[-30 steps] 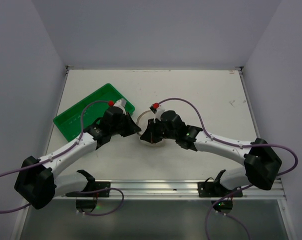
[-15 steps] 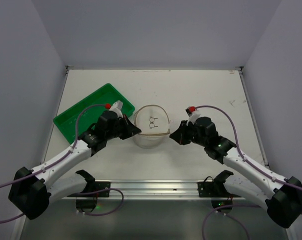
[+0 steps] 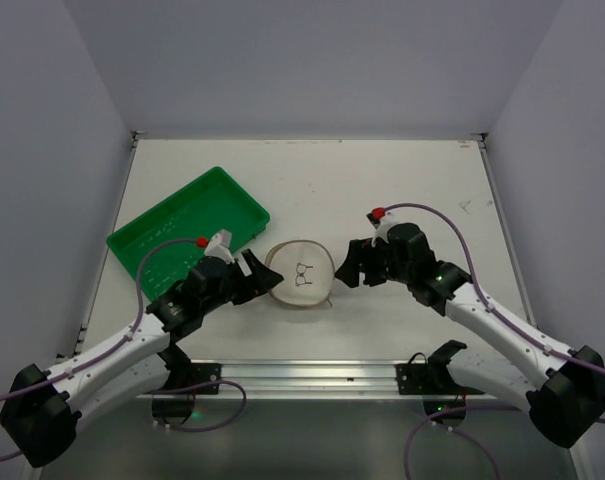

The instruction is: Unzip the laundry bag and remove the bra

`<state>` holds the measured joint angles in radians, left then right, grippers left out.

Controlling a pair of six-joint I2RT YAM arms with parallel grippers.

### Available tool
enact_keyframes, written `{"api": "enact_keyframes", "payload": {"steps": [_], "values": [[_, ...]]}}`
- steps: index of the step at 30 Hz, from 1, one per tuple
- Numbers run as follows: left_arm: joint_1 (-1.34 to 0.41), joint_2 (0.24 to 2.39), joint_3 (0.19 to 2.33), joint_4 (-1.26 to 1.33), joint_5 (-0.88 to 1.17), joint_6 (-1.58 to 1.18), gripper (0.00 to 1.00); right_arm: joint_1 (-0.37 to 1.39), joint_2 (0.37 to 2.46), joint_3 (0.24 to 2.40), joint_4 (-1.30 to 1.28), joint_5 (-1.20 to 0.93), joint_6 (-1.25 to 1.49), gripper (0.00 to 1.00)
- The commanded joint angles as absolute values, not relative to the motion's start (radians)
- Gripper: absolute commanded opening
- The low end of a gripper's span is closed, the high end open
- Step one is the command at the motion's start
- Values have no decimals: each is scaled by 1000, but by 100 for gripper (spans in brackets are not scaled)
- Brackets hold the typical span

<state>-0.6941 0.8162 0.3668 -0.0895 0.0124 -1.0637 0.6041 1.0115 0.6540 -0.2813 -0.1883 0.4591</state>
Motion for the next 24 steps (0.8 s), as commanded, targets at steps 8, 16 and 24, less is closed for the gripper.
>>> {"api": "enact_keyframes", "payload": {"steps": [8, 16, 24], "values": [[-692, 785, 563, -195, -155, -843, 75, 690, 916, 808, -347, -57, 469, 76], [-692, 1035, 750, -161, -40, -508, 61, 690, 911, 759, -311, -94, 485, 76], [-669, 1193, 814, -133, -20, -400, 61, 690, 856, 700, -288, -100, 479, 76]]}}
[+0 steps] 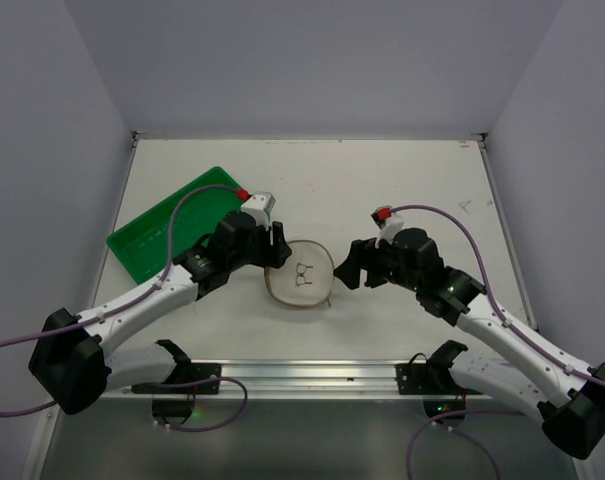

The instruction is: Unzip the laundry bag and remove the bra

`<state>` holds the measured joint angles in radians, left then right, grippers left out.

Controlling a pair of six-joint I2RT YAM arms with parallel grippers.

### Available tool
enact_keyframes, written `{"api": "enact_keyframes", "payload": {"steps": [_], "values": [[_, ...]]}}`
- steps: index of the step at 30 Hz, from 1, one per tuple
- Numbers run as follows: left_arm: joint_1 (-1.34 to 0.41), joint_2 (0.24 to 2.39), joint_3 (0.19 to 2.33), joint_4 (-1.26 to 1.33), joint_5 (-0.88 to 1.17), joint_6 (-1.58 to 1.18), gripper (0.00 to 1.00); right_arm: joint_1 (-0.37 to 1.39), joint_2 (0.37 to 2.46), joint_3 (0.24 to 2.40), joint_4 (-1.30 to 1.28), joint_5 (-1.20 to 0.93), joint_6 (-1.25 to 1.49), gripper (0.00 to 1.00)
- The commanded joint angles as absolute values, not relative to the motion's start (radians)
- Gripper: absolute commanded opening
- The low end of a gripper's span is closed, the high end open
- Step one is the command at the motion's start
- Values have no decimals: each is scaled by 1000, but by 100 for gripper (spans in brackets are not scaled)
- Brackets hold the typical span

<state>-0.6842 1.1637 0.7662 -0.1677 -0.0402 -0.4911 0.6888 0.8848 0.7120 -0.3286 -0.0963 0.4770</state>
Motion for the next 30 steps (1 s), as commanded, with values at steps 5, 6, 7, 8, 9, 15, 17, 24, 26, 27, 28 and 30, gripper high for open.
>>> {"api": "enact_keyframes", "payload": {"steps": [5, 6, 7, 8, 9, 15, 17, 24, 26, 27, 28, 30], "values": [[-664, 1238, 831, -120, 28, -364, 60, 690, 838, 675, -279, -98, 474, 76], [-661, 1247, 834, -120, 32, -361, 59, 690, 838, 673, -278, -98, 476, 76], [-661, 1249, 834, -121, 49, -356, 58, 690, 835, 672, -278, -98, 472, 76], [-660, 1252, 836, -121, 55, -351, 58, 690, 833, 670, -279, -98, 471, 76], [-660, 1253, 835, -121, 60, -350, 56, 690, 831, 667, -279, -97, 469, 76], [-658, 1247, 833, -129, 107, -344, 38, 690, 816, 661, -278, -68, 465, 76], [-658, 1244, 836, -140, 118, -339, 29, 690, 815, 660, -278, -61, 463, 76], [-660, 1169, 897, -181, 204, -328, 0, 689, 770, 655, -279, -26, 466, 75], [-661, 1148, 929, -201, 253, -325, 0, 687, 738, 660, -284, -11, 466, 76], [-663, 1126, 939, -204, 273, -327, 0, 689, 726, 660, -293, -2, 466, 75], [-666, 1118, 946, -204, 320, -328, 0, 689, 713, 664, -301, 18, 466, 75], [-687, 1100, 966, -204, 394, -330, 0, 689, 677, 675, -322, 47, 466, 76]]}}
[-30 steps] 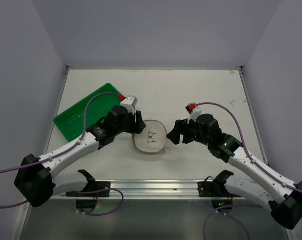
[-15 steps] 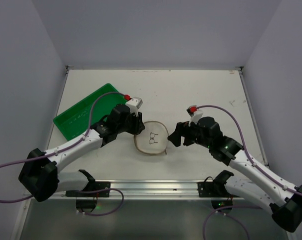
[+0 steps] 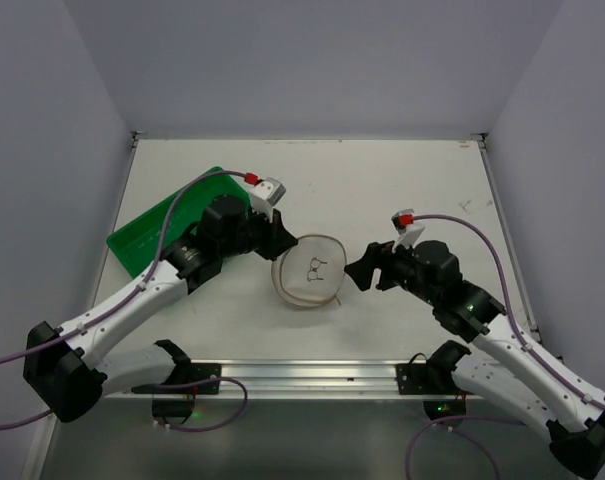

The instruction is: Unzip the laundry bag and remove the bra

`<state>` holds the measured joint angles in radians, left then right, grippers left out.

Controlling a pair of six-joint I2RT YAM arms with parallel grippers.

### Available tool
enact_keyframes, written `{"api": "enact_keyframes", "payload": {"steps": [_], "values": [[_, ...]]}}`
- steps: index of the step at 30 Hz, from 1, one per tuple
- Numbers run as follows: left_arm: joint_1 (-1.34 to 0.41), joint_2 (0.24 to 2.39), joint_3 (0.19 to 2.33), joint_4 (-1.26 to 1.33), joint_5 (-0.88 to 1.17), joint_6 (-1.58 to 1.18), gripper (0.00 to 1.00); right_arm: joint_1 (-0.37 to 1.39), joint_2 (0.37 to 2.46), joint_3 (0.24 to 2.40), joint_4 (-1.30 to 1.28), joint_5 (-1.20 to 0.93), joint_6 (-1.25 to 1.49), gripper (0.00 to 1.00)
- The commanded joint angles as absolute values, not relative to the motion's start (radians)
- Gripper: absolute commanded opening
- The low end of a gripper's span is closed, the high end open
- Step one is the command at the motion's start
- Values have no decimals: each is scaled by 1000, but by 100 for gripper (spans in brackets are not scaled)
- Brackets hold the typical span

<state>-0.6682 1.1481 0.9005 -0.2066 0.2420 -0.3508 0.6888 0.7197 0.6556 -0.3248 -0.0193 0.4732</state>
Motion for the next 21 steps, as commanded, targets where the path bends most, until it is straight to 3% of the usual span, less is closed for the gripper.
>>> {"api": "enact_keyframes", "payload": {"steps": [1, 6, 10, 14, 17, 21], "values": [[-698, 1098, 972, -204, 412, -331, 0, 689, 663, 680, -330, 84, 468, 77], [-846, 1114, 960, -164, 440, -321, 1, 689, 536, 706, -391, 230, 497, 79], [-998, 1184, 948, -101, 413, -318, 12, 687, 422, 700, -413, 333, 521, 83], [-1150, 1259, 963, -31, 367, -314, 33, 689, 347, 672, -416, 367, 517, 85], [-1213, 1299, 998, -18, 328, -307, 64, 687, 348, 661, -429, 359, 523, 85], [-1233, 1344, 1055, -57, 266, -295, 74, 689, 396, 649, -430, 331, 558, 85]]}}
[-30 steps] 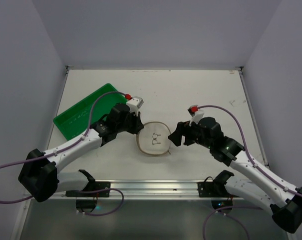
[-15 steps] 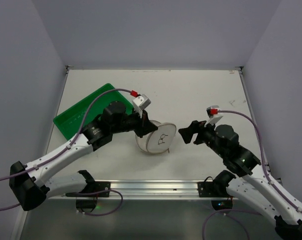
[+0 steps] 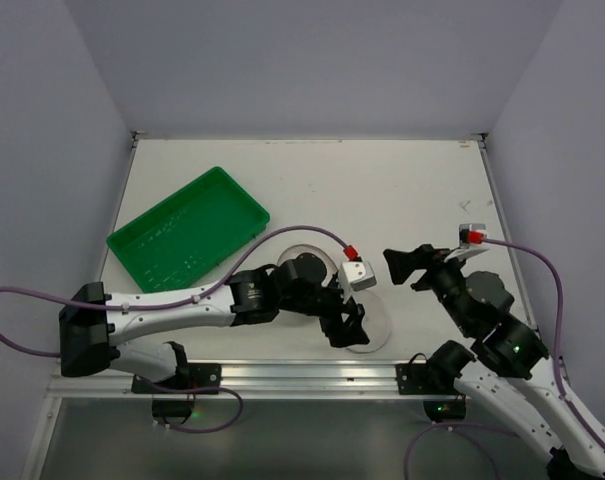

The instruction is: Unzip the laundry bag and remove the bra

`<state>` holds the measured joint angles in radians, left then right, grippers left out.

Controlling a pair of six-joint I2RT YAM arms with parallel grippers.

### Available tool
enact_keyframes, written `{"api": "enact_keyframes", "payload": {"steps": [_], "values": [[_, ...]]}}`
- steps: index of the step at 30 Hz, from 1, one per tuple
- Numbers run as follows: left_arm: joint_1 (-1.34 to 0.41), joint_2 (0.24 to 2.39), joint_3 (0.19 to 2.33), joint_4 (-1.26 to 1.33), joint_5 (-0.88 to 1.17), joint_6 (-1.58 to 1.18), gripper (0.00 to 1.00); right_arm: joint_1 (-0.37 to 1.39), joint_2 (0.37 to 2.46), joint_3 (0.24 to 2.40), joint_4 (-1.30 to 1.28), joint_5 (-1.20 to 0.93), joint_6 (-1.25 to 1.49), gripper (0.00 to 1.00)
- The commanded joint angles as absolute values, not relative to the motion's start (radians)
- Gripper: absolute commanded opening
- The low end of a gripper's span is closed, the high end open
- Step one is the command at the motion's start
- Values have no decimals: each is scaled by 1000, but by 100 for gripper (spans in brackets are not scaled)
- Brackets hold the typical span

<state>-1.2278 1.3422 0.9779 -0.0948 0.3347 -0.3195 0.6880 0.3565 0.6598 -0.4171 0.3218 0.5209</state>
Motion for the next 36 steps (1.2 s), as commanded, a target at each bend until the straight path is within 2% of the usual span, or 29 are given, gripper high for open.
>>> {"api": "enact_keyframes", "payload": {"steps": [1, 4, 7, 12, 16, 26, 31, 34, 36], "values": [[-1232, 1339, 1055, -66, 199, -301, 75, 689, 409, 649, -430, 310, 580, 85], [-1198, 1302, 1026, -107, 39, -366, 73, 687, 486, 634, -407, 231, 621, 84], [-1051, 1257, 971, -130, 15, -460, 72, 687, 630, 617, -387, 151, 688, 84], [-1023, 1264, 945, -169, -95, -474, 71, 689, 796, 578, -302, 5, 840, 81], [-997, 1319, 954, -199, -133, -497, 70, 689, 917, 537, -230, -55, 908, 79], [-925, 1388, 943, -218, -193, -523, 56, 686, 1138, 480, -22, -166, 989, 70], [-923, 1397, 920, -213, -195, -535, 55, 672, 1215, 479, 54, -187, 1005, 66], [-920, 1399, 897, -204, -199, -538, 54, 672, 1258, 508, 37, -178, 983, 61], [-919, 1399, 891, -207, -199, -540, 54, 667, 1276, 505, 43, -172, 983, 50]]}}
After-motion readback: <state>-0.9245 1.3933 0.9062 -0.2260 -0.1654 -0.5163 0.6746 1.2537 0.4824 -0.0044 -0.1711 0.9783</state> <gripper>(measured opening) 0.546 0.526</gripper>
